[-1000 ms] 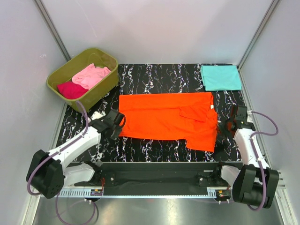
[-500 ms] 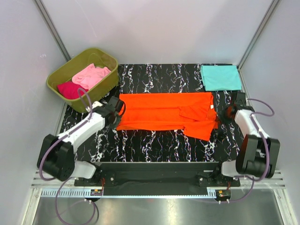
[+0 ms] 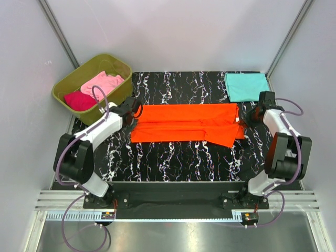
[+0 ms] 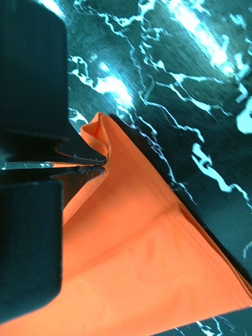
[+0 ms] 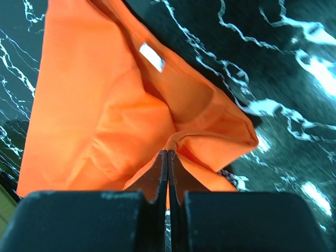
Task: Fold and stack the t-shirts
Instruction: Fold the tshirt
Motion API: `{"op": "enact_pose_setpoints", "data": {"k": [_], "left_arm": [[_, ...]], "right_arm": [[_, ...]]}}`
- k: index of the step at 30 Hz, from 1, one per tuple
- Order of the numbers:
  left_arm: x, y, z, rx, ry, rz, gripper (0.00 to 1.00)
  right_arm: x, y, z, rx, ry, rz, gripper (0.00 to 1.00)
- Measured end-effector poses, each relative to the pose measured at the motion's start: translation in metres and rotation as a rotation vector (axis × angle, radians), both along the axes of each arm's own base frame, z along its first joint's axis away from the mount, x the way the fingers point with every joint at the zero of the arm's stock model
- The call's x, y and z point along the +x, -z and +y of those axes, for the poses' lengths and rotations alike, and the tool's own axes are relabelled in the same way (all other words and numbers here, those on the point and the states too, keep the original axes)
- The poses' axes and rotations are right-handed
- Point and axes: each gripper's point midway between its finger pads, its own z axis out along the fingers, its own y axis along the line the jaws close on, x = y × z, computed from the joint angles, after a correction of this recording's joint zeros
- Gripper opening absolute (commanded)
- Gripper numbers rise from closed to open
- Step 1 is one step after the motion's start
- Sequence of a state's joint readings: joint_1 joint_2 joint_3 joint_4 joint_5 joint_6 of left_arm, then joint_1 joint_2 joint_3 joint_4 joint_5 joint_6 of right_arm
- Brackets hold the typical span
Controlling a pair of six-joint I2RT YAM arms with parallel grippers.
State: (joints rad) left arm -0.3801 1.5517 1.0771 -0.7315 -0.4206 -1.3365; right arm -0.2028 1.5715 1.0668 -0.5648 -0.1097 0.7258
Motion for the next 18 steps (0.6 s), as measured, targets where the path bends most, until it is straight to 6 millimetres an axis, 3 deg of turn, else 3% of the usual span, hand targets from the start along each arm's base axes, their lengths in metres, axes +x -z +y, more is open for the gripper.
{"op": "enact_pose_setpoints", "data": {"k": [12, 18], "left_arm": [[0.028, 0.022, 0.004, 0.062, 0.036, 0.078, 0.00], [0.039, 0.029, 0.002, 0.082, 0.059, 0.100, 0.00]], "right_arm": [[0.035, 0.022, -0.001, 0.034, -0.037, 0.043, 0.00], [0.039, 0.040, 0.003, 0.067, -0.048, 0.075, 0.00]]}}
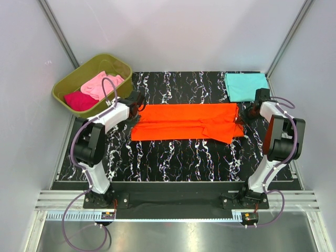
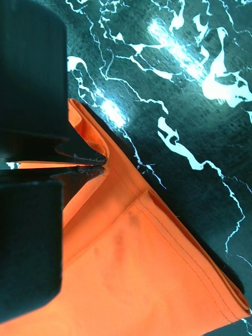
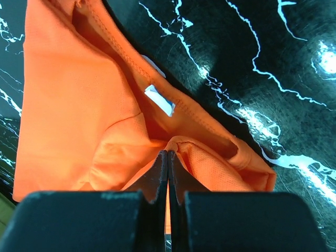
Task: Fold and stack the t-shirts
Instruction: Fold the tshirt
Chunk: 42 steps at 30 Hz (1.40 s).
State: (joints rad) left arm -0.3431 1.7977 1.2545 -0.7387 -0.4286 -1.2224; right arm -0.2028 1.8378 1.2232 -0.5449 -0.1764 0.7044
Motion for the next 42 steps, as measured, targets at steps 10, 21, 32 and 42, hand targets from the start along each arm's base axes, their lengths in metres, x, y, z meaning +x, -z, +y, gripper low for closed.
{"op": "enact_pose_setpoints", "data": {"k": [10, 21, 32, 42], "left_arm": [[0.004, 0.004, 0.006, 0.027, -0.013, 0.024, 0.00], [0.015, -0.007, 0.006, 0.034, -0.022, 0.002, 0.00], [0.033, 0.004, 0.009, 0.082, -0.023, 0.026, 0.21], [0.035, -0.025, 0.022, 0.149, 0.017, 0.002, 0.36]], "right_arm": [[0.003, 0.000, 0.003, 0.019, -0.004, -0.010, 0.00], [0.013, -0.011, 0.006, 0.032, 0.004, -0.043, 0.00], [0.038, -0.026, 0.005, 0.040, -0.006, -0.102, 0.09], [0.045, -0.039, 0.000, 0.008, -0.013, -0.134, 0.33]]}}
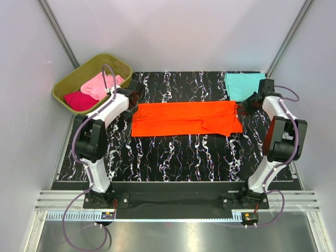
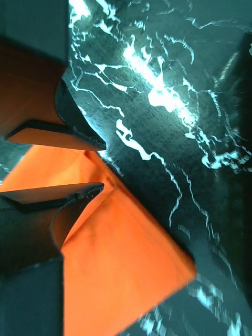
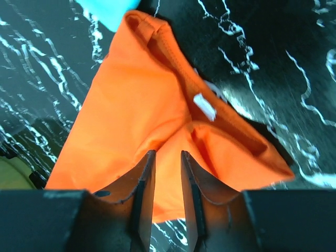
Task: Fold and stack the t-shirts
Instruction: Fold the tshirt
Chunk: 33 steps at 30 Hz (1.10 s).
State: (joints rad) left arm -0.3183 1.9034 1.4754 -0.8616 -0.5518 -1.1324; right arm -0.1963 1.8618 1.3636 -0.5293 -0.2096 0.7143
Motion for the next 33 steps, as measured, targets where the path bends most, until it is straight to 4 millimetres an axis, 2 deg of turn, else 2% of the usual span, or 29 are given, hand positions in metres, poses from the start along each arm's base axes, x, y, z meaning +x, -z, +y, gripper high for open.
{"op": "enact_pose_setpoints", "data": {"k": [3, 6, 9, 14, 17, 23, 26, 30, 33], "left_arm": [[0.001, -0.023, -0.007, -0.025, 0.066, -0.039, 0.32], [0.005, -0.033, -0.025, -0.084, 0.162, -0.077, 0.28], [0.002, -0.022, -0.038, -0.120, 0.254, -0.055, 0.28], [-0.024, 0.015, -0.045, -0.140, 0.397, 0.035, 0.36], [-0.044, 0.034, -0.043, -0.149, 0.449, 0.077, 0.36], [-0.045, 0.046, -0.046, -0.152, 0.492, 0.100, 0.38], [-0.051, 0.060, -0.043, -0.140, 0.494, 0.129, 0.38], [-0.054, 0.060, -0.038, -0.107, 0.477, 0.125, 0.37], [-0.061, 0.061, -0.035, -0.053, 0.453, 0.145, 0.37]], "right_arm": [[-0.008, -0.018, 0.001, -0.013, 0.003, -0.028, 0.32], [-0.009, -0.033, 0.011, -0.017, -0.020, -0.061, 0.30], [-0.010, -0.033, 0.035, -0.011, -0.082, -0.063, 0.30], [-0.015, -0.031, 0.079, 0.006, -0.198, -0.058, 0.29], [-0.019, -0.020, 0.094, 0.024, -0.239, -0.031, 0.28], [-0.040, 0.032, 0.087, 0.011, -0.222, 0.109, 0.27], [-0.053, 0.051, 0.083, -0.005, -0.211, 0.168, 0.26], [-0.066, 0.065, 0.074, -0.049, -0.189, 0.220, 0.26], [-0.069, 0.065, 0.070, -0.068, -0.178, 0.215, 0.26]]}}
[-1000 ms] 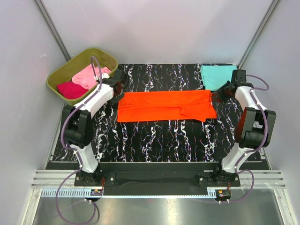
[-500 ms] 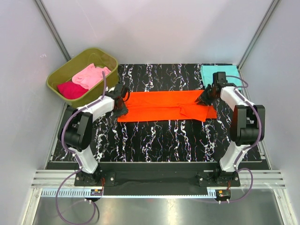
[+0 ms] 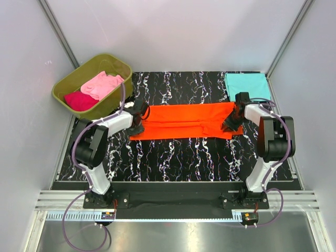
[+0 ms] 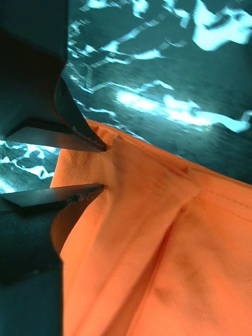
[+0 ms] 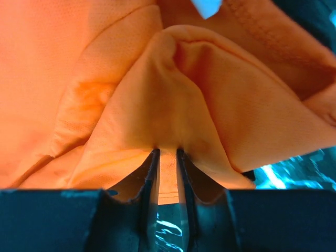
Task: Fold and stack the t-shirts
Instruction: Fold the tshirt
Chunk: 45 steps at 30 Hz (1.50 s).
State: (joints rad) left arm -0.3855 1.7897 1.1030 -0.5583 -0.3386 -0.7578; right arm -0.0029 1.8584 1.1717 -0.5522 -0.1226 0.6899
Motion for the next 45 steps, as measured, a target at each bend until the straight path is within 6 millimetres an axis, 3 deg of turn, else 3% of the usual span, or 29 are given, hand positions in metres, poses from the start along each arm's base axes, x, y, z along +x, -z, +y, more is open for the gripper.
{"op": "enact_pose_setpoints", "data": {"k": [5, 10, 12, 16, 20, 23, 27, 32, 35, 42, 45], "left_arm": [[-0.030, -0.002, -0.003, 0.094, 0.001, 0.042, 0.37], [-0.055, -0.014, -0.011, 0.123, 0.047, 0.081, 0.38], [-0.053, -0.024, -0.011, 0.124, 0.051, 0.067, 0.38], [-0.030, -0.053, -0.022, 0.097, 0.059, -0.014, 0.39], [-0.011, -0.066, -0.035, 0.056, 0.086, -0.077, 0.39], [-0.008, -0.059, -0.035, 0.060, 0.083, -0.070, 0.39], [-0.007, -0.032, -0.027, 0.083, 0.040, -0.008, 0.39], [-0.008, -0.002, 0.008, 0.116, -0.070, 0.066, 0.39], [-0.003, -0.002, 0.020, 0.124, -0.114, 0.058, 0.39], [-0.003, -0.002, 0.020, 0.119, -0.124, 0.054, 0.38], [-0.005, -0.007, 0.018, 0.104, -0.121, 0.051, 0.38]], "right_arm": [[-0.025, -0.002, -0.007, -0.041, 0.006, 0.019, 0.26], [-0.030, -0.008, -0.010, -0.060, -0.008, 0.014, 0.27], [-0.031, -0.009, -0.010, -0.061, -0.015, 0.017, 0.28], [-0.029, -0.016, -0.008, -0.049, -0.021, 0.011, 0.28], [-0.024, -0.028, 0.002, -0.008, -0.034, -0.022, 0.28], [-0.021, -0.032, 0.009, 0.010, -0.043, -0.034, 0.28], [-0.018, -0.028, 0.011, 0.013, -0.045, -0.023, 0.28], [-0.010, -0.009, 0.006, -0.016, -0.041, 0.005, 0.28], [-0.011, -0.002, 0.002, -0.043, -0.043, 0.023, 0.28], [-0.004, -0.006, -0.003, -0.073, -0.056, 0.002, 0.28], [-0.001, -0.010, -0.003, -0.076, -0.056, -0.007, 0.33]]}}
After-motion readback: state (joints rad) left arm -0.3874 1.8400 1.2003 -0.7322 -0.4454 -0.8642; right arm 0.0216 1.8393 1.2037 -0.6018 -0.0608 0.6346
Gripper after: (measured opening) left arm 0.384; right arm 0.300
